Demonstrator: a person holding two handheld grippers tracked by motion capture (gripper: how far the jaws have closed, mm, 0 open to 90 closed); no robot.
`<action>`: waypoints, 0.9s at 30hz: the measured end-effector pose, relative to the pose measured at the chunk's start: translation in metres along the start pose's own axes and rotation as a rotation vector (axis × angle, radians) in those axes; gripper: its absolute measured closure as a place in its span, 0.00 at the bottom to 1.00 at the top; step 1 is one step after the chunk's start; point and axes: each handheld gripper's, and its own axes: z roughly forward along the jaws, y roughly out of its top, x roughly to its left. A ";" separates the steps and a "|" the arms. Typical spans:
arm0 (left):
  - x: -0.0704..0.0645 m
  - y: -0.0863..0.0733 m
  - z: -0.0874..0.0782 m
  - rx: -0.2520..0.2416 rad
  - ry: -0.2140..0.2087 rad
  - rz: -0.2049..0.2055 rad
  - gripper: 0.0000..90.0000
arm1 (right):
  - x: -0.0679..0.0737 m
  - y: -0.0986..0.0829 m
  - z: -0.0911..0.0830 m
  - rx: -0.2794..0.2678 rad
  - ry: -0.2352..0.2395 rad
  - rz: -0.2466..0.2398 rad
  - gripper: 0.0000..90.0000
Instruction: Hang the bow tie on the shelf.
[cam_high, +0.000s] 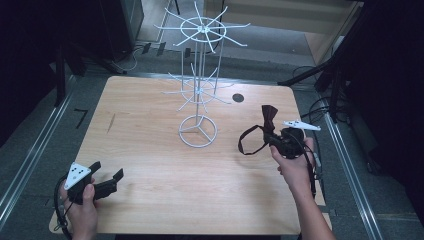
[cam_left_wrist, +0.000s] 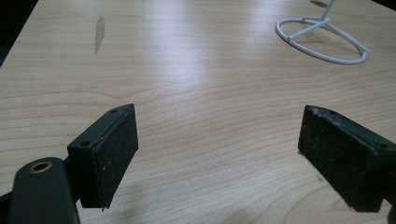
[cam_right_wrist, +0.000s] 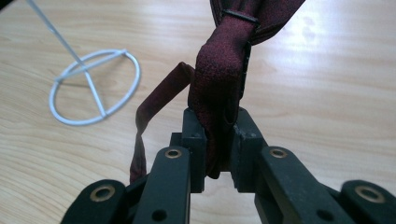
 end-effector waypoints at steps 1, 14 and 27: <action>0.000 0.000 0.000 -0.001 0.000 0.000 0.14 | 0.003 0.002 -0.002 -0.027 -0.002 -0.010 0.89; 0.000 0.000 0.000 -0.002 0.001 -0.001 0.14 | 0.017 0.015 -0.013 -0.121 0.010 -0.037 0.89; 0.000 0.000 0.000 -0.002 0.001 -0.003 0.14 | 0.032 0.025 -0.025 -0.204 0.024 -0.077 0.89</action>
